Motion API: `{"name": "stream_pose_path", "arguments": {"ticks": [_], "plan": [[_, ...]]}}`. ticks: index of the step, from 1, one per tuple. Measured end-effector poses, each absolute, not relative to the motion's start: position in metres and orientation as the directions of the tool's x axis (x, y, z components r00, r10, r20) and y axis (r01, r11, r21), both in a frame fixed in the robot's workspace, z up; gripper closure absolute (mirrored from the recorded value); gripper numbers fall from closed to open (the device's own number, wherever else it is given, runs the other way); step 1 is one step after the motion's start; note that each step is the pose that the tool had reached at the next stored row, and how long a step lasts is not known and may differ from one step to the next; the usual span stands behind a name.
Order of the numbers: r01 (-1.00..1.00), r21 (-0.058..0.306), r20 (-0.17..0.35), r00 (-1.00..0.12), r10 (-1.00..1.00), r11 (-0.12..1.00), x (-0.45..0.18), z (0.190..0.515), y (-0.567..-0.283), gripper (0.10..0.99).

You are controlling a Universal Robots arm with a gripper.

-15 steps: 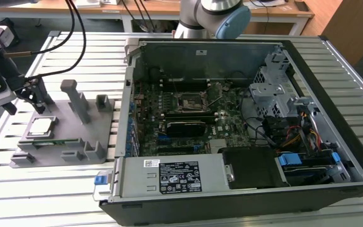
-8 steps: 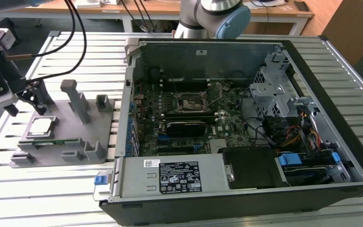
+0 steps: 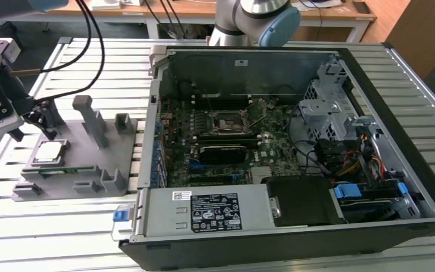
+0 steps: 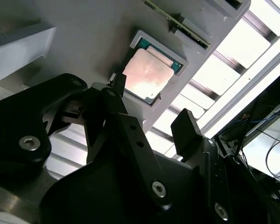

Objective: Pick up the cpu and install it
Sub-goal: 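Pick up the cpu and move it towards the insertion slot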

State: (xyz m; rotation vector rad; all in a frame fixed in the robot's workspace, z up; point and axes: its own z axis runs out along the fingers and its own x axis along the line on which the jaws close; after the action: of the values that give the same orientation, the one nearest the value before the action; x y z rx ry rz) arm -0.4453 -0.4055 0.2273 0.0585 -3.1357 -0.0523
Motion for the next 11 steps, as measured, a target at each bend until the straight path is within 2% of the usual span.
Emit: {"name": "stream_pose_path", "arguments": {"ticks": [11], "plan": [[-0.037, 0.033, 0.004, -0.999, -0.037, 0.999, -0.4453, 0.2196, -0.406, 0.424]]}}
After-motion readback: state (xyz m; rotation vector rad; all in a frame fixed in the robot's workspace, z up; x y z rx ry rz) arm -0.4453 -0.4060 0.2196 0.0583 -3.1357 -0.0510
